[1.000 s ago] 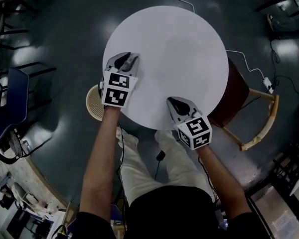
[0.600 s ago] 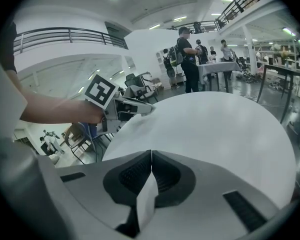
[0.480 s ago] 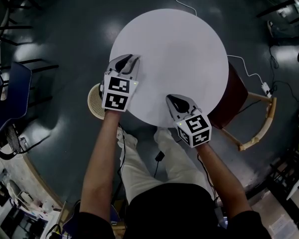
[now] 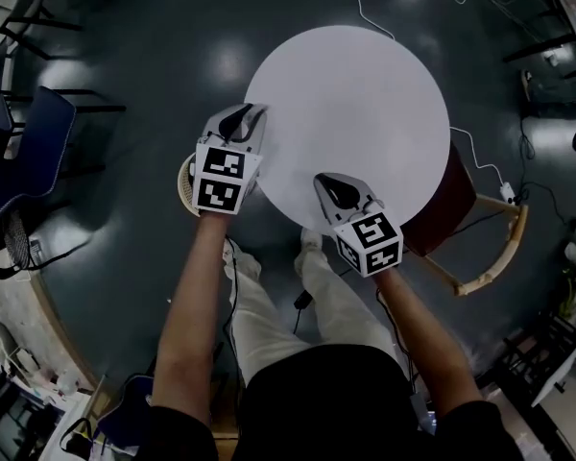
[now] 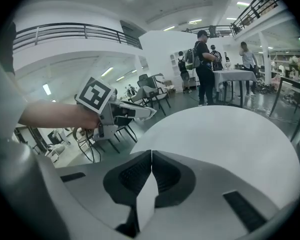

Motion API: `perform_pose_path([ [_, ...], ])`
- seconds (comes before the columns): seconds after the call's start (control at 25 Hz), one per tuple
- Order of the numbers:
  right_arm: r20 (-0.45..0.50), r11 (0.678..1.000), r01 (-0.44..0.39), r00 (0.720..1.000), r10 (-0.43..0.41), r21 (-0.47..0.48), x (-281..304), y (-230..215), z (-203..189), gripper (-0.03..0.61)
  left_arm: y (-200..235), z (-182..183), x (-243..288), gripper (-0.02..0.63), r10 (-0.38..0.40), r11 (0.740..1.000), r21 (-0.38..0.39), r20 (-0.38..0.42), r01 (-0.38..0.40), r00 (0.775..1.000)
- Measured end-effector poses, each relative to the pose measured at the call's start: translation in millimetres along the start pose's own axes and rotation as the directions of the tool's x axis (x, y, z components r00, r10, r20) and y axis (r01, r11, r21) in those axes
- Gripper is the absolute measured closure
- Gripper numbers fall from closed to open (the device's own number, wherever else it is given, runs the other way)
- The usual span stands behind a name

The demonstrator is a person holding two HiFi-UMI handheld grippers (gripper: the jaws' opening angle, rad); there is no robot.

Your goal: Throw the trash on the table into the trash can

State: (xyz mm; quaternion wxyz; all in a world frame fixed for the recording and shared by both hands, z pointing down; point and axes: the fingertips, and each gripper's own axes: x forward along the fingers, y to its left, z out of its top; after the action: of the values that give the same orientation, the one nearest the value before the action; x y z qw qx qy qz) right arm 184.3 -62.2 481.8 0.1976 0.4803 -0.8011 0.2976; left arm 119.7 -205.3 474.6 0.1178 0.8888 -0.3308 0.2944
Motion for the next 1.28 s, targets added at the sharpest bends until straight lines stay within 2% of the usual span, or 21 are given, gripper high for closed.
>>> perform_pose_path([
  [0.36, -0.013, 0.995, -0.080, 0.997, 0.079, -0.067, 33.7, 74.8, 17.3, 0.558, 41.2, -45.2, -64.8, 0.522, 0.058, 0.997, -0.050, -0.015, -0.059, 0.998],
  [0.68, -0.040, 0.983, -0.152, 0.988, 0.148, -0.106, 75.3, 144.7, 19.9, 0.558, 92.6, -95.4, -125.7, 0.523, 0.137, 0.980, -0.139, -0.025, -0.140, 0.990],
  [0.84, -0.057, 0.978, -0.178, 0.983, 0.172, -0.111, 97.7, 174.1, 11.8, 0.558, 105.6, -130.1, -144.8, 0.524, 0.138, 0.981, -0.130, -0.058, -0.145, 0.989],
  [1.28, -0.112, 0.977, -0.189, 0.978, 0.178, -0.094, 157.7, 217.6, -31.7, 0.558, 126.7, -233.6, -151.8, 0.523, 0.110, 0.972, -0.192, -0.125, -0.133, 0.986],
])
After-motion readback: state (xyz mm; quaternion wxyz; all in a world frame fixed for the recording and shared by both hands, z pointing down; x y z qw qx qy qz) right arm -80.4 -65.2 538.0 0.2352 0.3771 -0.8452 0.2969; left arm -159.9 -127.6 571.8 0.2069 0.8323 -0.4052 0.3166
